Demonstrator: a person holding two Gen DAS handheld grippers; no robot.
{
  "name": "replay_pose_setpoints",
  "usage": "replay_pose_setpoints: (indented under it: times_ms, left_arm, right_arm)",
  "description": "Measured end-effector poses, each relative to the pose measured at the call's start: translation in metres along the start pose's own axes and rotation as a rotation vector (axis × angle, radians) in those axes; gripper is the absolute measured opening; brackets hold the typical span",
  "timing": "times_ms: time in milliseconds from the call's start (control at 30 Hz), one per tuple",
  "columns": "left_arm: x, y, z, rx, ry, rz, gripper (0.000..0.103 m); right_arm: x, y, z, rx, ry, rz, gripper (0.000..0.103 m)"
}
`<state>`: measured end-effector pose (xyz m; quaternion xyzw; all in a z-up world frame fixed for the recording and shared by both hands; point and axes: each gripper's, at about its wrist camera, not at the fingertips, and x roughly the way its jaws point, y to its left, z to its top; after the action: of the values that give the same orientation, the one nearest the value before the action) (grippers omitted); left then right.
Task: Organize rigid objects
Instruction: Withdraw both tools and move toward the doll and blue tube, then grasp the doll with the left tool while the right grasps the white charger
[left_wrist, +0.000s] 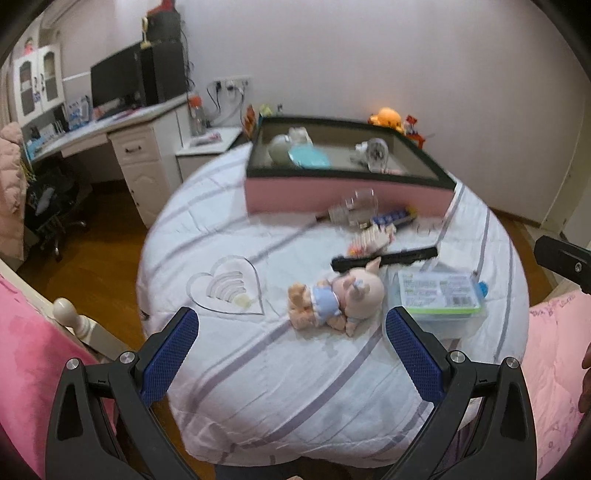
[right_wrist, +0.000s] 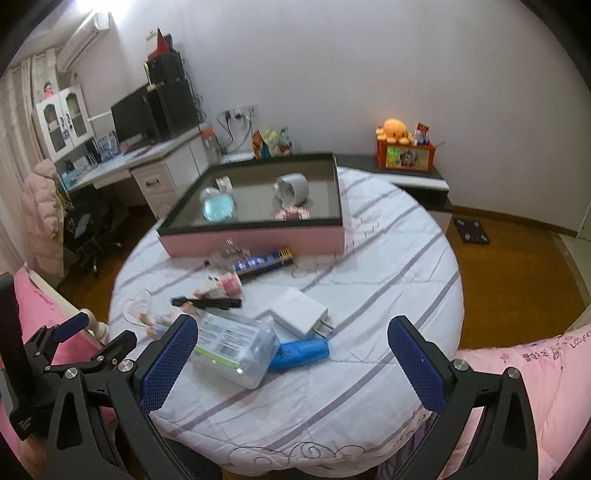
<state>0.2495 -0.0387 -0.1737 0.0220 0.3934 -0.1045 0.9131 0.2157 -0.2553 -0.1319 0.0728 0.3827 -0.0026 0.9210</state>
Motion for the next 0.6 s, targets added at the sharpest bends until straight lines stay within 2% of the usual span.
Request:
replay_pose_setpoints:
  times_ms: [233,433,600]
  left_arm:
    - [0.04,-0.006,-0.002,-0.018,0.072,-0.027,0.103]
    - [0.058,-0.013,0.002,-0.028,0.094,-0.058,0.103]
    - [0.072,-0.017,0.004,-0.028,0.099,-0.041,0.102]
  right_arm:
    - [0.036,-0.012,-0.003,0.012,0.082,-0.014,0.103]
    - [0.062,-0.021,0.0,0.017,0.127,-0.015,0.103]
    - [0.083,-0.022,0.005,-0.008,0.155,-0.014,0.103]
